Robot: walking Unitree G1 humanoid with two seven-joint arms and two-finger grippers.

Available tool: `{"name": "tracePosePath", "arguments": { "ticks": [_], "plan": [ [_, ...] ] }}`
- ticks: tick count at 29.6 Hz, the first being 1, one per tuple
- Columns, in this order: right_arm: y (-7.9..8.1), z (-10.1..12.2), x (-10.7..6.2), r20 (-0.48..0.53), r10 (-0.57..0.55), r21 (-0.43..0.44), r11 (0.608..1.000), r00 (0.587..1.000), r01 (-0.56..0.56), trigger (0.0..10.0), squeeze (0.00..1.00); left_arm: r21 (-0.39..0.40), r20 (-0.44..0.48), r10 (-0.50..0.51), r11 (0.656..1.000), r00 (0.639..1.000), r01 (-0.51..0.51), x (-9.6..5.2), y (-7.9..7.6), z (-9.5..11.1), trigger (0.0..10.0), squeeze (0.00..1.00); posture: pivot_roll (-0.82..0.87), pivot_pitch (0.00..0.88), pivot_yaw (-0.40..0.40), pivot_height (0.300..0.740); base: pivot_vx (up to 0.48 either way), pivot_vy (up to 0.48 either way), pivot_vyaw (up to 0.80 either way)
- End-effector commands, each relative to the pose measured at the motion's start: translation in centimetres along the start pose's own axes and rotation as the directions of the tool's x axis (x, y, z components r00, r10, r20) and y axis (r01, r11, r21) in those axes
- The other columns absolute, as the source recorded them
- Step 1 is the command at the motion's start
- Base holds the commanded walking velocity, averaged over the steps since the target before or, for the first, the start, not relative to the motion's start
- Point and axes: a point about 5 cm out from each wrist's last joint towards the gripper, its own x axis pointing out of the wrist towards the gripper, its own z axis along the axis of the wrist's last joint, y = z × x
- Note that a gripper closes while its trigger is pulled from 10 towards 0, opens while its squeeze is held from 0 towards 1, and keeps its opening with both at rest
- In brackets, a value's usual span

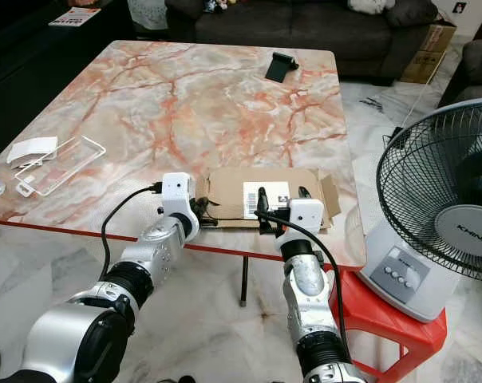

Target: Picking trash to rubbish bin

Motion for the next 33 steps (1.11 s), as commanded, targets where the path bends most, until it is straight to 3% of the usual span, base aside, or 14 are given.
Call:
{"name": "tracePosePath", "arguments": {
  "ticks": [1,8,13,15,19,20,21,22,23,26,33],
  "plan": [
    [0.1,0.0,0.1,-0.009,-0.006,0.009,1.000,1.000,0.006,10.0,0.00,0.039,0.048,0.030,0.999,0.998,-0.032,-0.2,0.8,0.3,0.0,0.00,-0.13,0.111,0.030,0.740,0.000,0.000,0.00],
    [0.3,0.5,0.5,0.015,0.004,0.011,1.000,1.000,-0.004,10.0,0.00,0.033,0.208,0.122,0.991,0.970,-0.131,-0.9,2.6,1.6,0.0,0.00,-0.12,0.104,0.031,0.740,0.000,0.000,0.00],
    [0.3,0.7,0.6,0.024,0.004,0.014,1.000,1.000,-0.004,10.0,0.00,0.027,0.243,0.147,0.987,0.959,-0.158,-1.1,3.0,2.0,0.0,0.00,-0.12,0.101,0.031,0.740,0.000,0.000,0.00],
    [0.6,1.7,1.2,0.067,0.012,0.018,1.000,0.998,-0.013,10.0,0.00,0.042,0.362,0.200,0.972,0.911,-0.230,-1.8,4.2,3.4,0.0,0.00,-0.12,0.086,0.033,0.740,0.000,0.000,0.00],
    [0.7,2.3,1.6,0.088,0.012,0.019,1.000,0.996,-0.013,10.0,0.00,0.073,0.454,0.202,0.962,0.868,-0.263,-2.4,4.7,4.5,0.0,0.00,-0.12,0.076,0.037,0.740,0.000,0.000,0.00],
    [0.6,2.5,1.7,0.101,0.007,0.021,1.000,0.995,-0.009,10.0,0.00,0.085,0.487,0.186,0.962,0.853,-0.258,-2.6,4.7,4.9,1.1,0.00,-0.12,0.073,0.037,0.740,0.000,0.000,0.00],
    [0.6,2.6,1.7,0.107,0.004,0.021,1.000,0.994,-0.007,10.0,0.00,0.104,0.503,0.172,0.961,0.847,-0.256,-2.7,4.6,5.0,3.3,0.00,-0.12,0.067,0.039,0.740,0.000,0.000,0.00],
    [0.5,2.8,1.8,0.115,0.001,0.021,1.000,0.993,-0.003,10.0,0.00,0.131,0.524,0.153,0.958,0.838,-0.257,-2.9,4.5,5.3,7.3,0.00,-0.12,0.067,0.039,0.740,0.000,0.000,0.00],
    [0.5,3.0,1.8,0.123,-0.002,0.021,1.000,0.992,0.000,10.0,0.00,0.159,0.542,0.135,0.953,0.830,-0.259,-3.0,4.4,5.4,10.0,0.00,-0.12,0.067,0.039,0.740,0.000,0.000,0.00],
    [0.3,3.6,2.0,0.153,-0.014,0.024,1.000,0.988,0.011,10.0,0.00,0.229,0.571,0.099,0.934,0.815,-0.274,-3.3,4.1,5.7,10.0,0.00,-0.12,0.058,0.044,0.740,0.000,0.000,0.00],
    [0.3,4.1,2.2,0.174,-0.019,0.026,1.000,0.984,0.014,10.0,0.00,0.277,0.587,0.074,0.917,0.806,-0.286,-3.4,3.5,5.5,10.0,0.00,-0.12,0.053,0.046,0.740,0.000,0.000,0.00]
  ]
}}
